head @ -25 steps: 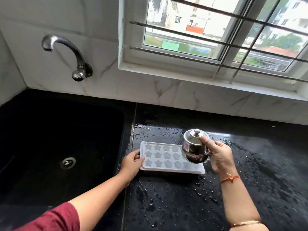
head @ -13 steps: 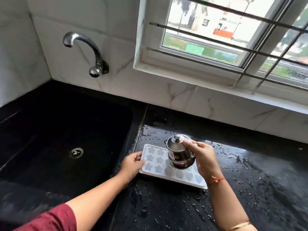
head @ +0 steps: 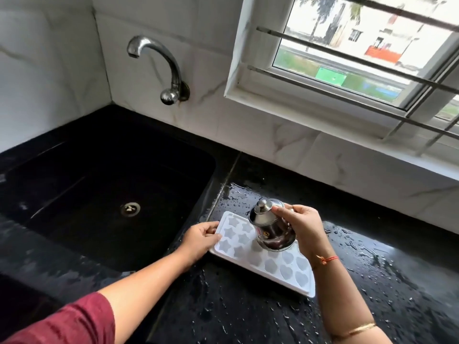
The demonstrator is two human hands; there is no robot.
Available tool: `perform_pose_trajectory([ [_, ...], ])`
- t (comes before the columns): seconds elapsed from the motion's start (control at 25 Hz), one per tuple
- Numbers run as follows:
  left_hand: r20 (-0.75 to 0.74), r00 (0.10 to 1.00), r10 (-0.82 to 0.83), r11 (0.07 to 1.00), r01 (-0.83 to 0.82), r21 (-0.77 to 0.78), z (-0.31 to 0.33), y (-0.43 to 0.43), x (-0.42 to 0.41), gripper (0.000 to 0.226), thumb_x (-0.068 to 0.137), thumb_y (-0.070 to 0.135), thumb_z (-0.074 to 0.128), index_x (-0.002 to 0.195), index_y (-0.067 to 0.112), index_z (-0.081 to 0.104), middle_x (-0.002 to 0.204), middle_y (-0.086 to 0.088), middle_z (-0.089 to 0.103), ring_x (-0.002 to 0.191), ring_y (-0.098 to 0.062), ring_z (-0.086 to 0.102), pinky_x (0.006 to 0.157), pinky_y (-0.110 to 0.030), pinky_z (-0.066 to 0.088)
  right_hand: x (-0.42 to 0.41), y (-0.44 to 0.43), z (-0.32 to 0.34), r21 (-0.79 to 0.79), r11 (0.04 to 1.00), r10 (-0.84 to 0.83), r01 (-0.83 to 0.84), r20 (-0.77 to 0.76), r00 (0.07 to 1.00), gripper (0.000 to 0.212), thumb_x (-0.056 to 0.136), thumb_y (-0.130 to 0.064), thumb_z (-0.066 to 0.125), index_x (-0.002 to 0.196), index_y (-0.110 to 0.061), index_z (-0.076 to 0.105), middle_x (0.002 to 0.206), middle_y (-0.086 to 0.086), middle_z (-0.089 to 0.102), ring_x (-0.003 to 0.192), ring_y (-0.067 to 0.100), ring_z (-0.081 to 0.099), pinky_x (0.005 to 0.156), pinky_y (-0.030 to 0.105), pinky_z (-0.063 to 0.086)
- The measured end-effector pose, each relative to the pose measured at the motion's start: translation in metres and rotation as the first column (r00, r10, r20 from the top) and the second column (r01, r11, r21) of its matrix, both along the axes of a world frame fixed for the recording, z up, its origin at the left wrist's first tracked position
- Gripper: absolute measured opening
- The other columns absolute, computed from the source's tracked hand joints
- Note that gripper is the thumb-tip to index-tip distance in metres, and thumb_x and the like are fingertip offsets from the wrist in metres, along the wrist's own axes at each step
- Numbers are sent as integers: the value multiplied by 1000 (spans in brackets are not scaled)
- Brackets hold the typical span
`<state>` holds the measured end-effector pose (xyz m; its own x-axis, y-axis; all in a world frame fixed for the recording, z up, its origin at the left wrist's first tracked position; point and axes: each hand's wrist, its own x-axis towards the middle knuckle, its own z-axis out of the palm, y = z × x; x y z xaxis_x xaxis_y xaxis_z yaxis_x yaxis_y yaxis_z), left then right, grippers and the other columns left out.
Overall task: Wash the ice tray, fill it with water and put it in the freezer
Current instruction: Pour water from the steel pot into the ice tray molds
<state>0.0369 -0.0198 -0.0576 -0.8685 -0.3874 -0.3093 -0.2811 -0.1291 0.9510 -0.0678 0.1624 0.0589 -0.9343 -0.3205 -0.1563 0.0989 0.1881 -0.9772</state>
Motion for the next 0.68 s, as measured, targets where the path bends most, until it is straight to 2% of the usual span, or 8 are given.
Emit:
perform_pose_trajectory([
  [0.2, -7, 1000, 11, 1000, -11, 3, 1, 1, 1, 41, 83, -10, 56, 123, -4, 52, 92, 0, 65, 64, 4, 65, 67, -12, 54, -6, -4, -2, 50, 999, -17, 19, -44, 999, 28, 82, -8, 64, 55, -12, 61, 40, -8, 54, 40, 3, 51, 43, 16, 40],
  [0.32, -14, 1000, 10, 1000, -10, 6, 2, 1, 1, 40, 83, -10, 56, 123, -3, 53, 91, 0, 66, 65, 2, 65, 68, -13, 53, -7, -7, -2, 75, 996, -40, 44, -55, 998, 30, 82, -9, 62, 52, -11, 58, 47, -1, 52, 46, 11, 48, 49, 22, 39],
  [0.48, -18, 1000, 12, 1000, -12, 15, 3, 1, 2, 41, 83, -8, 57, 123, -2, 53, 90, 0, 66, 71, -5, 62, 69, -13, 53, -8, -9, -2, 93, 995, -35, 41, -65, 997, 37, 82, -9, 59, 47, -13, 48, 49, 2, 42, 48, 13, 40, 50, 25, 32],
  [0.68, -20, 1000, 3, 1000, -3, 8, 2, 1, 1, 41, 83, -8, 58, 123, -3, 53, 90, 2, 66, 64, 3, 64, 64, -10, 52, -8, -11, 1, 121, 992, -8, 18, -87, 996, 45, 81, -7, 55, 40, -18, 42, 44, -4, 39, 43, 10, 37, 48, 23, 31],
])
